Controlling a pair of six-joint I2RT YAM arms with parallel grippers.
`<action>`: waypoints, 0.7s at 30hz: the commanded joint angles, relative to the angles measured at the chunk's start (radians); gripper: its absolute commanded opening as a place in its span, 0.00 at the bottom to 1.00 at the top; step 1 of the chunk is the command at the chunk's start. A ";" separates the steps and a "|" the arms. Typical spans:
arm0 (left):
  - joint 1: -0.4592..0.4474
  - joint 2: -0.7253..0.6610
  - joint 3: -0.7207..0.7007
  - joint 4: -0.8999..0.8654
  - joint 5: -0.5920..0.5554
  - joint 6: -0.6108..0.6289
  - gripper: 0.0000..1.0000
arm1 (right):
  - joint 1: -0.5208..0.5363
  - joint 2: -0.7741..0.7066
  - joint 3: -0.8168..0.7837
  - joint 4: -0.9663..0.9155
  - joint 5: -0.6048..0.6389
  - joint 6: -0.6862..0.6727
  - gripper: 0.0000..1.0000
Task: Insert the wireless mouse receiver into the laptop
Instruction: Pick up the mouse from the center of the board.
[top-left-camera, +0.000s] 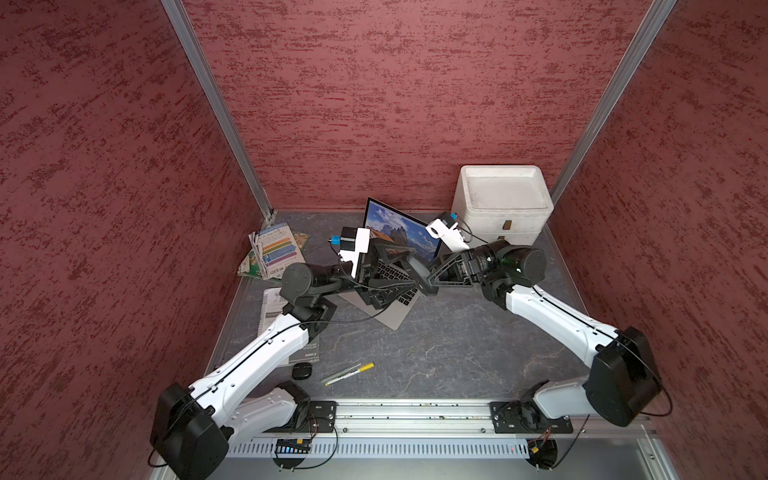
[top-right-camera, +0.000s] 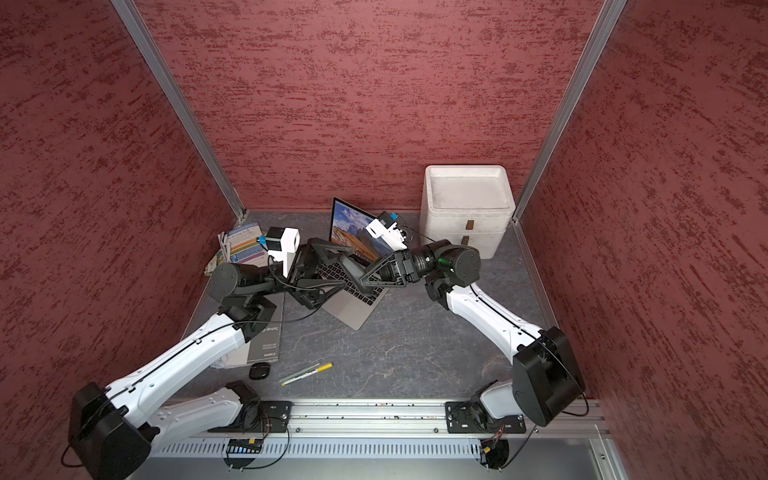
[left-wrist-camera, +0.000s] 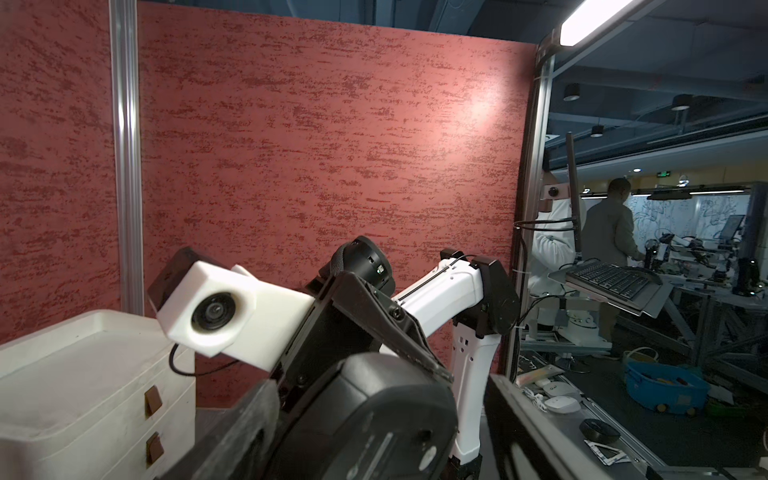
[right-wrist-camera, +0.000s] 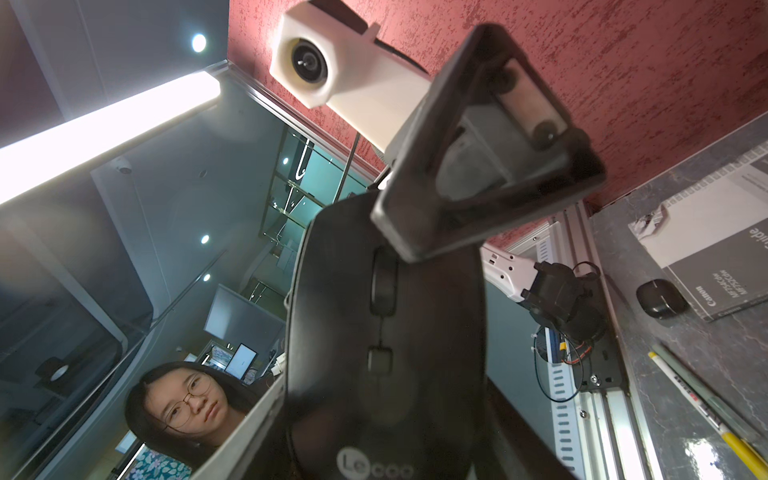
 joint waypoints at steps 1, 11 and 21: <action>0.004 0.045 0.032 0.156 0.119 -0.091 0.65 | 0.007 -0.022 0.026 0.061 -0.007 0.037 0.41; -0.008 0.073 0.044 0.208 0.228 -0.162 0.53 | 0.007 -0.039 0.067 0.058 0.012 0.078 0.41; -0.041 0.078 0.064 0.179 0.296 -0.178 0.34 | 0.007 -0.034 0.075 0.058 0.039 0.086 0.41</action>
